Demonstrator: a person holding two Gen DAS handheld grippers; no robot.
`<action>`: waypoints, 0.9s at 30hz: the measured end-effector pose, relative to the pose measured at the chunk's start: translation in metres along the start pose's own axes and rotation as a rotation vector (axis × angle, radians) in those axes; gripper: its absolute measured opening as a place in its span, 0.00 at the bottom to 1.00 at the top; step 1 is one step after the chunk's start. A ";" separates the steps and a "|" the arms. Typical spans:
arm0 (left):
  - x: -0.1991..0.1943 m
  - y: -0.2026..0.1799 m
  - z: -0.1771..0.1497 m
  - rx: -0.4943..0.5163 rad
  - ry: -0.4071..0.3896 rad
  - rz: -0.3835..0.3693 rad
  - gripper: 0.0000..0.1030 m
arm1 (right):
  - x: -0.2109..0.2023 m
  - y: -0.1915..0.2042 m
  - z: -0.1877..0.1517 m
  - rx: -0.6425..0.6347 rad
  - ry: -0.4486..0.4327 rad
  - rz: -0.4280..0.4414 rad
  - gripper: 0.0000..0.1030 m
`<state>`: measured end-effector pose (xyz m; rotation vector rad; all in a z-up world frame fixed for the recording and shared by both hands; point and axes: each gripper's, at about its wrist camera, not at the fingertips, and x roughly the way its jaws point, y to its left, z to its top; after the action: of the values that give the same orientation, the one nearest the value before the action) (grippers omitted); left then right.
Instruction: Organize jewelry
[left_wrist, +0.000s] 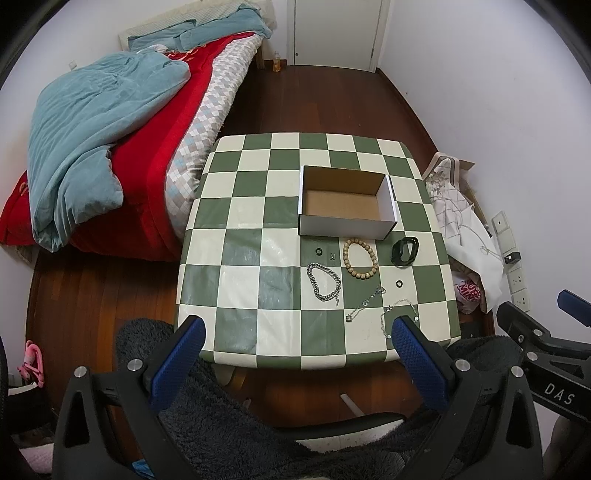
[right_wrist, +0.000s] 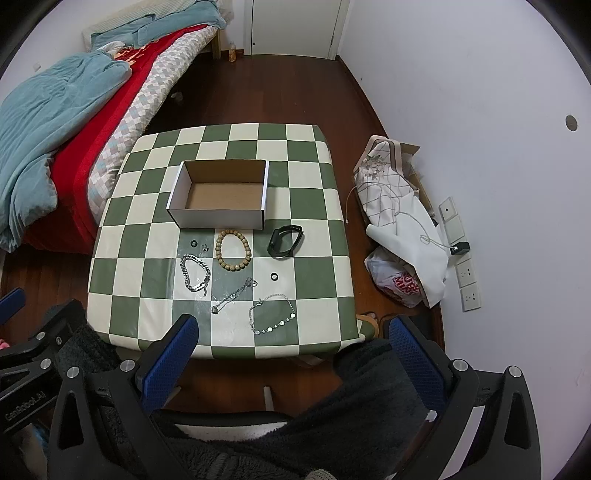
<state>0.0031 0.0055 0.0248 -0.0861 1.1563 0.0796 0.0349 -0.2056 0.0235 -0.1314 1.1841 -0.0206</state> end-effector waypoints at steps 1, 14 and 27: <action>0.000 0.000 0.000 0.000 -0.001 0.001 1.00 | 0.000 0.000 0.000 0.001 -0.001 0.000 1.00; 0.004 0.001 0.002 -0.001 -0.038 0.039 1.00 | 0.003 -0.006 0.002 0.033 -0.018 0.027 1.00; 0.122 0.027 0.040 -0.011 -0.061 0.328 1.00 | 0.142 -0.038 0.025 0.197 0.044 0.072 0.70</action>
<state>0.0850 0.0392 -0.0714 0.0968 1.1004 0.3761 0.1137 -0.2531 -0.0935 0.0854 1.2234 -0.0772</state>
